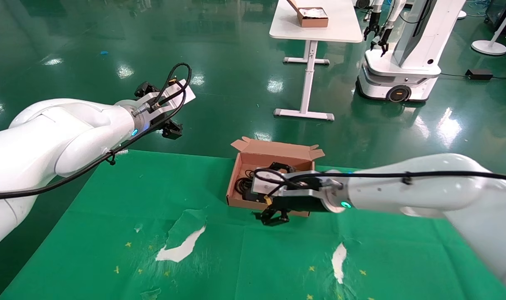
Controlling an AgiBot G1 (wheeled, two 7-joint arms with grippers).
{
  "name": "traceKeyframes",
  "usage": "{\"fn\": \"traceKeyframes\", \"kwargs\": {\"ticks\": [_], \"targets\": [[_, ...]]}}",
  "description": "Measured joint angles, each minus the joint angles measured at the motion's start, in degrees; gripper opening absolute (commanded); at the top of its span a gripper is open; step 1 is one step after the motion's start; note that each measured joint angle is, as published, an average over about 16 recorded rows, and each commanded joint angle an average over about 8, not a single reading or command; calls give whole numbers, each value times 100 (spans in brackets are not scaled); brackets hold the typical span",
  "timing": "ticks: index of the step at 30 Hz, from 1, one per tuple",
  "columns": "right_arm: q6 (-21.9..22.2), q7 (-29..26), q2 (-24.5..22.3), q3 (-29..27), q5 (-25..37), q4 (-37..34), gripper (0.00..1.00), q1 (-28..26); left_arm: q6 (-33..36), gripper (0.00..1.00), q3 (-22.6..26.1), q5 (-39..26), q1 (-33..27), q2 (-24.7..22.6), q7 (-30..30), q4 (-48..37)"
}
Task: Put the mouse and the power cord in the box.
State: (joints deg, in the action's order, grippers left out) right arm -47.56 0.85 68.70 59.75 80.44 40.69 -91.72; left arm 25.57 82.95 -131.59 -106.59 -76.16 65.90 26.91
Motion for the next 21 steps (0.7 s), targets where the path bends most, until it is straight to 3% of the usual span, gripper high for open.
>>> {"fn": "traceKeyframes", "kwargs": {"ticks": [9,21], "targets": [[-743,-226,-656,-852,-752,641,100,588,357,100,-389,507,268,244,-291,292],[-1738,-529,-1535,-1993,-1758,1499,100,1374,1479,100,-1643,2191,1111,1012,-1328,1162]]}}
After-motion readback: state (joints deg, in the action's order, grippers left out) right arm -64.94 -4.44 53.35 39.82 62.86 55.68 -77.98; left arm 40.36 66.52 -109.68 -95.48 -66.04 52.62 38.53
